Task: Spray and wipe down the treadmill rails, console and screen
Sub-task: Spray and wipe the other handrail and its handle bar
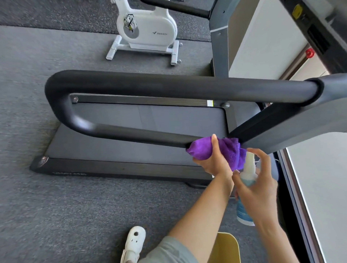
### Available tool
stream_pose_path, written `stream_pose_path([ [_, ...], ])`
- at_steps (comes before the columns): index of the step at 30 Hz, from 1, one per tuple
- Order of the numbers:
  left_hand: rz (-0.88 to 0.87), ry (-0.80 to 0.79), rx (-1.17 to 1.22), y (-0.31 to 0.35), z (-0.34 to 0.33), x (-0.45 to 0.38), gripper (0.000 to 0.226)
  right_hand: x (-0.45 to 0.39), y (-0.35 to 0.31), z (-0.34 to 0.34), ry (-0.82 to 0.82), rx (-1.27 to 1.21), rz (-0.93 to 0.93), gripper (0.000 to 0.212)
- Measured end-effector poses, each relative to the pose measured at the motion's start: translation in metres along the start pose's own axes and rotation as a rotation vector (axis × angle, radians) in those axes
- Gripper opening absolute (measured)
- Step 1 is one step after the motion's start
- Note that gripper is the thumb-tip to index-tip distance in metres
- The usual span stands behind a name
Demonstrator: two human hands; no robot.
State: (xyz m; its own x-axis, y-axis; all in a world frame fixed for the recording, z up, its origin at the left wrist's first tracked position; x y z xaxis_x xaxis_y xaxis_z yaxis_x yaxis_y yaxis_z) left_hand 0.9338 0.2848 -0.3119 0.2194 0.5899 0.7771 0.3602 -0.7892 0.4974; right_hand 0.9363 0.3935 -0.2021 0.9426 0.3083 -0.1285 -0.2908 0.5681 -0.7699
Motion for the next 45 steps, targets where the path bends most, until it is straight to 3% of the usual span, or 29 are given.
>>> stream_pose_path([
  [7, -0.097, 0.091, 0.042, 0.046, 0.019, -0.013, 0.083, 0.003, -0.022, -0.013, -0.04, -0.028, 0.041, 0.06],
  [21, -0.521, 0.182, 0.147, 0.268, 0.097, -0.085, 0.079, 0.007, -0.073, -0.086, -0.219, -0.026, 0.089, 0.063],
  [27, -1.022, -0.038, -0.356, 0.373, 0.11, -0.074, 0.082, 0.006, -0.103, -0.112, -0.24, -0.037, 0.11, 0.063],
  [31, -1.236, -0.166, -0.665, 0.413, 0.093, -0.05, 0.082, 0.006, -0.123, -0.125, -0.225, -0.058, 0.121, 0.058],
  [34, -1.31, -0.259, -0.88, 0.431, 0.073, -0.032, 0.086, 0.005, -0.136, -0.131, -0.209, -0.064, 0.129, 0.057],
  [40, -1.424, -0.522, -1.071, 0.448, 0.03, 0.017, 0.086, 0.01, -0.15, -0.133, -0.207, -0.091, 0.143, 0.058],
  [45, -1.484, -0.672, -1.417, 0.447, -0.003, 0.051, 0.082, 0.014, -0.152, -0.128, -0.194, -0.111, 0.144, 0.056],
])
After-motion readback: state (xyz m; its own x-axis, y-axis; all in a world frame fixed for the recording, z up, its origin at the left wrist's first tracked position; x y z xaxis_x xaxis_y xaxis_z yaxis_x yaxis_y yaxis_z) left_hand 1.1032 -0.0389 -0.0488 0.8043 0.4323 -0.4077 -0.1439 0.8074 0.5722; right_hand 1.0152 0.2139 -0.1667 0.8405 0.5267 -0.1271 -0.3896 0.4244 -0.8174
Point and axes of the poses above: each hand's wrist, its own x-axis away from the middle knuckle, its own z-axis out of the back of the hand, y = z × x, the point moved 7 cm from there along -x, towards the middle knuckle, and after that the axes turned 7 degrees about x, right-handed, at the moved point
